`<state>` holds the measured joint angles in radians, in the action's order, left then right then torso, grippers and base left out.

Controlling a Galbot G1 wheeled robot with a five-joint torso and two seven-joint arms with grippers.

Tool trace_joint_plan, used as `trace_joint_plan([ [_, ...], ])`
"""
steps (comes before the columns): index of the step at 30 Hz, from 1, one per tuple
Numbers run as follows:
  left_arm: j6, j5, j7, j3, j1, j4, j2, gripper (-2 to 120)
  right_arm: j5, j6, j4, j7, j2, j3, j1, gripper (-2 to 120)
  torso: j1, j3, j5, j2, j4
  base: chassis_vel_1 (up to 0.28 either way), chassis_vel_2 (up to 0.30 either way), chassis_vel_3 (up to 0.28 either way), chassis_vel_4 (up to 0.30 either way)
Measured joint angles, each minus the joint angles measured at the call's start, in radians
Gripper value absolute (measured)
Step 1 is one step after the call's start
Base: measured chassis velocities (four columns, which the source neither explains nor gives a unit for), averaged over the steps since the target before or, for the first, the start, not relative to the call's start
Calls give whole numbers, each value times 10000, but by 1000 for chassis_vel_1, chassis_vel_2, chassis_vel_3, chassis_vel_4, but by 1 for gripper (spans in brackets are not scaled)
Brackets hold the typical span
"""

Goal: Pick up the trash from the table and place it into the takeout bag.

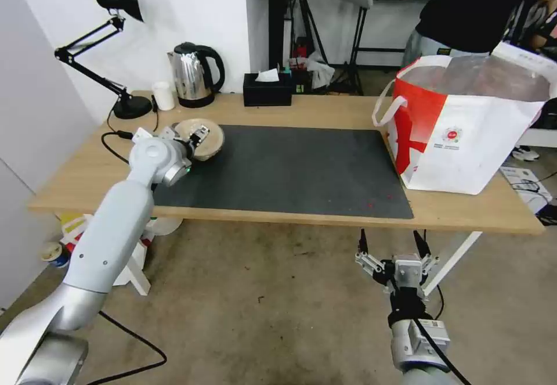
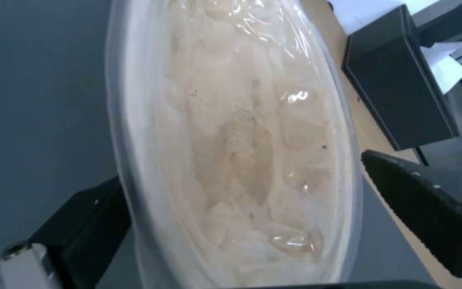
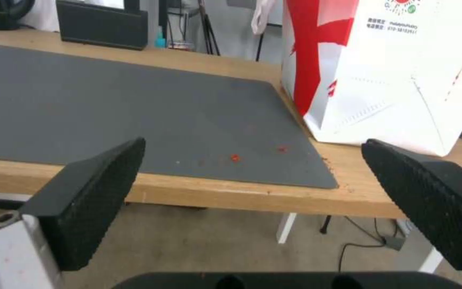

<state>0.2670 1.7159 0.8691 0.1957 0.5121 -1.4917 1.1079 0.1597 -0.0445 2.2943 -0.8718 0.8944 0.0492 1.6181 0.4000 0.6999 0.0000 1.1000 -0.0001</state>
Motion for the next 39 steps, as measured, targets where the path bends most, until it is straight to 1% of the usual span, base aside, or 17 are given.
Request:
trace_joint_plan([
  [5, 4, -35, -49, -9, 2, 6, 11, 99, 0, 0, 0, 0, 0, 0, 0, 100, 0, 0, -1, 0, 2, 0, 0, 0, 0],
  [7, 6, -47, -118, 5, 20, 5, 26, 93, 0, 0, 0, 0, 0, 0, 0, 100, 0, 0, 0, 0, 1, 0, 0, 0, 0],
  [8, 6, -47, -118, 5, 20, 5, 26, 93, 0, 0, 0, 0, 0, 0, 0, 100, 0, 0, 0, 0, 1, 0, 0, 0, 0],
  [12, 8, -120, -177, 51, 131, -6, 48, 76, 0, 0, 0, 0, 0, 0, 0, 100, 0, 0, 0, 0, 1, 0, 0, 0, 0],
  [13, 8, -120, -177, 51, 131, -6, 48, 76, 0, 0, 0, 0, 0, 0, 0, 100, 0, 0, 0, 0, 1, 0, 0, 0, 0],
  [17, 6, -176, -257, 97, 208, -9, 10, 58, 0, 0, 0, 0, 0, 0, 0, 100, 0, 0, -1, 0, 1, 0, 0, 0, 0],
  [18, 6, -176, -257, 97, 208, -9, 10, 58, 0, 0, 0, 0, 0, 0, 0, 100, 0, 0, -1, 0, 1, 0, 0, 0, 0],
  [22, 4, -202, -273, 117, 234, -46, -18, 42, 0, 0, 0, 0, 0, 0, 0, 100, 0, 0, -1, 0, 1, 0, 0, 0, 0],
  [23, 4, -202, -273, 117, 234, -46, -18, 42, 0, 0, 0, 0, 0, 0, 0, 100, 0, 0, -1, 0, 1, 0, 0, 0, 0],
  [26, -12, -263, -275, 147, 281, -146, -20, 27, 0, 0, 0, 0, 0, 0, 0, 100, 0, 0, 0, 0, 0, 0, 0, 0, 0],
  [27, -12, -263, -275, 147, 281, -146, -20, 27, 0, 0, 0, 0, 0, 0, 0, 100, 0, 0, 0, 0, 0, 0, 0, 0, 0],
  [29, -23, -295, -275, 188, 337, -215, -53, 15, 0, 0, 0, 0, 0, 0, 0, 100, 0, 0, -1, 0, 1, 0, 0, 0, 0],
  [30, -23, -295, -275, 188, 337, -215, -53, 15, 0, 0, 0, 0, 0, 0, 0, 100, 0, 0, -1, 0, 1, 0, 0, 0, 0],
  [32, -31, -311, -277, 256, 415, -274, -117, 5, 1, 0, 0, 0, 0, 0, 0, 100, 0, 0, -1, 0, 0, 0, 0, 0, 0],
  [34, -31, -313, -279, 269, 433, -290, -129, 3, 1, 0, 0, 0, 0, 0, 0, 100, 0, 1, -1, 0, 0, 0, 0, 0, 0],
  [35, -33, -315, -285, 309, 480, -338, -158, 0, 0, 0, 0, 0, 0, 0, 0, 100, -1, 0, -1, 0, 1, 0, 0, 0, 0],
  [39, -42, -316, -291, 383, 534, -377, -195, 0, 0, 0, 0, 0, 0, 0, 0, 100, 0, 0, -1, 0, 1, 0, 0, 0, 0],
])
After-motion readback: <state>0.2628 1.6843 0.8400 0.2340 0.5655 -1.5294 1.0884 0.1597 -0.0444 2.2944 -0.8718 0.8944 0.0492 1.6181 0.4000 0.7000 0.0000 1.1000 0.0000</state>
